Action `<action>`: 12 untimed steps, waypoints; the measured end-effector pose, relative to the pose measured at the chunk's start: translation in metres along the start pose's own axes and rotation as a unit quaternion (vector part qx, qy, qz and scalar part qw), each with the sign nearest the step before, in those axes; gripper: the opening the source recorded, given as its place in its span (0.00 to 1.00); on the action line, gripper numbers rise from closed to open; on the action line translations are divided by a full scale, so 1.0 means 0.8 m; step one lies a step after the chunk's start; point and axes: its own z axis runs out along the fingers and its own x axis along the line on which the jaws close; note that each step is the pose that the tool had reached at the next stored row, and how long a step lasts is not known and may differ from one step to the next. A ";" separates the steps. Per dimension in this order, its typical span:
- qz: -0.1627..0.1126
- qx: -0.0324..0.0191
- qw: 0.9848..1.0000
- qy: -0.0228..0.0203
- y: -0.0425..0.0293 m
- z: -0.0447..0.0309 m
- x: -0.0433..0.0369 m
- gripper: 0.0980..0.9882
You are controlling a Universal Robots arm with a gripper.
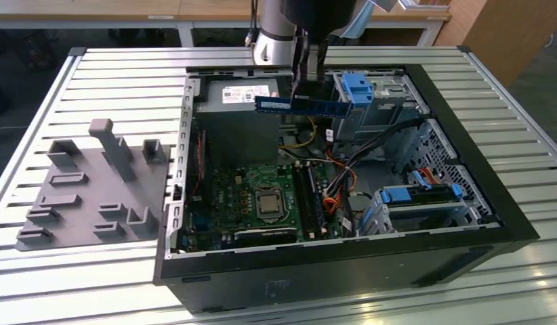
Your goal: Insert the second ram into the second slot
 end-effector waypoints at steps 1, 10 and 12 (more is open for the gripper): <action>0.002 0.000 1.000 0.000 0.0000 0.0001 0.000 0.04; 0.018 0.000 1.000 -0.001 0.0000 0.0000 0.000 0.04; 0.021 0.000 1.000 -0.001 0.0000 0.0000 0.000 0.04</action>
